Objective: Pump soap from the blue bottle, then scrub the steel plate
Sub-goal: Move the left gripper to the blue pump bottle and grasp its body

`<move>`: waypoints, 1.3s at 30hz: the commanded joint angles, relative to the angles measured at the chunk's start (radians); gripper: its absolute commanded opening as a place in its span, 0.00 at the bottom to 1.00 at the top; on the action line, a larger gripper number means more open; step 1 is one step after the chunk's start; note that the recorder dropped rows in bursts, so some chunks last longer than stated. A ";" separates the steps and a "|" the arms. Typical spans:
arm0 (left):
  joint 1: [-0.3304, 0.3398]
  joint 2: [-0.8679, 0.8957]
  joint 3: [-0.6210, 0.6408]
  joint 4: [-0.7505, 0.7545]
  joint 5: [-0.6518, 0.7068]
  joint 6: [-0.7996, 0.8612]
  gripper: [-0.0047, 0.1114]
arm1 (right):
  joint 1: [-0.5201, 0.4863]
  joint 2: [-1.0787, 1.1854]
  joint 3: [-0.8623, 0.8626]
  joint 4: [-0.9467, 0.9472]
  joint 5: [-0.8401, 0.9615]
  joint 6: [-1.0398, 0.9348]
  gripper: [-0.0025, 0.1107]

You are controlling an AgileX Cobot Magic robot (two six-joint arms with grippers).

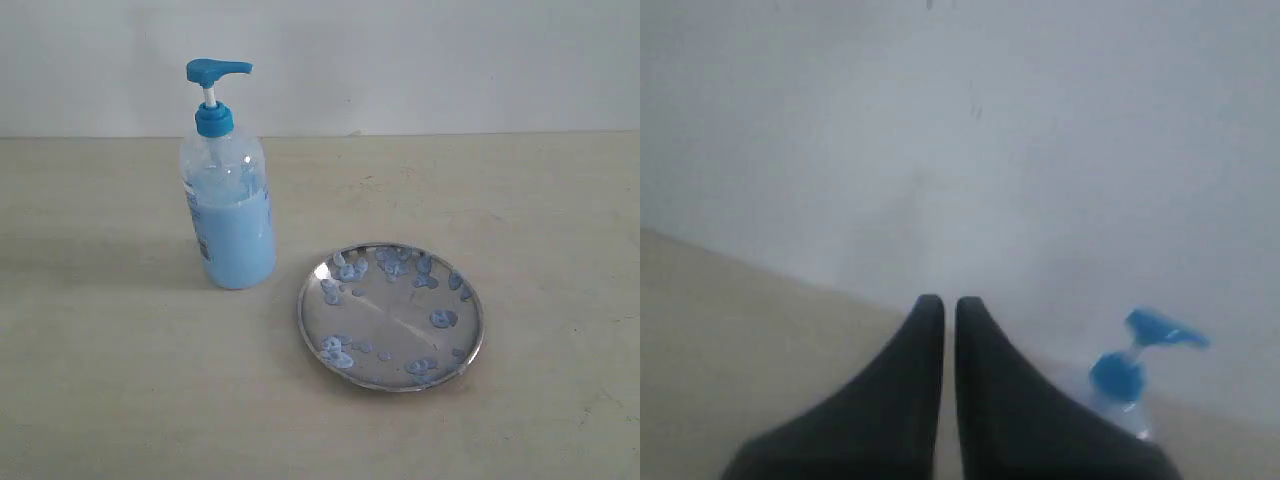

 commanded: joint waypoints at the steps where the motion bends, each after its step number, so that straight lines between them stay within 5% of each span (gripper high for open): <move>1: -0.034 0.426 -0.082 0.162 -0.218 0.048 0.08 | 0.002 -0.004 -0.001 0.000 -0.010 -0.004 0.02; 5: -0.147 0.662 -0.054 0.244 -0.641 -0.093 0.08 | 0.002 -0.004 -0.001 0.000 -0.010 -0.004 0.02; 11: -0.321 0.915 -0.042 0.453 -0.836 -0.137 0.08 | 0.002 -0.004 -0.001 0.000 -0.010 -0.004 0.02; 18: -0.334 1.117 -0.042 0.359 -1.098 -0.009 0.08 | 0.002 -0.004 -0.001 0.000 -0.010 -0.004 0.02; 22: -0.334 1.144 -0.042 0.348 -1.103 0.110 0.10 | 0.002 -0.004 -0.001 0.000 -0.010 -0.004 0.02; 25: -0.334 1.144 -0.042 0.336 -1.095 0.158 0.25 | 0.002 -0.004 -0.001 0.000 -0.010 -0.004 0.02; 31: -0.321 1.250 -0.147 -0.001 -0.947 0.083 0.87 | 0.002 -0.004 -0.001 0.000 -0.010 -0.004 0.02; 33: -0.321 1.275 -0.166 0.063 -0.874 0.049 0.99 | 0.002 -0.004 -0.001 0.000 -0.010 -0.004 0.02; 39: -0.321 1.279 -0.169 0.531 -0.706 -0.124 0.99 | 0.002 -0.004 -0.001 0.000 -0.010 -0.004 0.02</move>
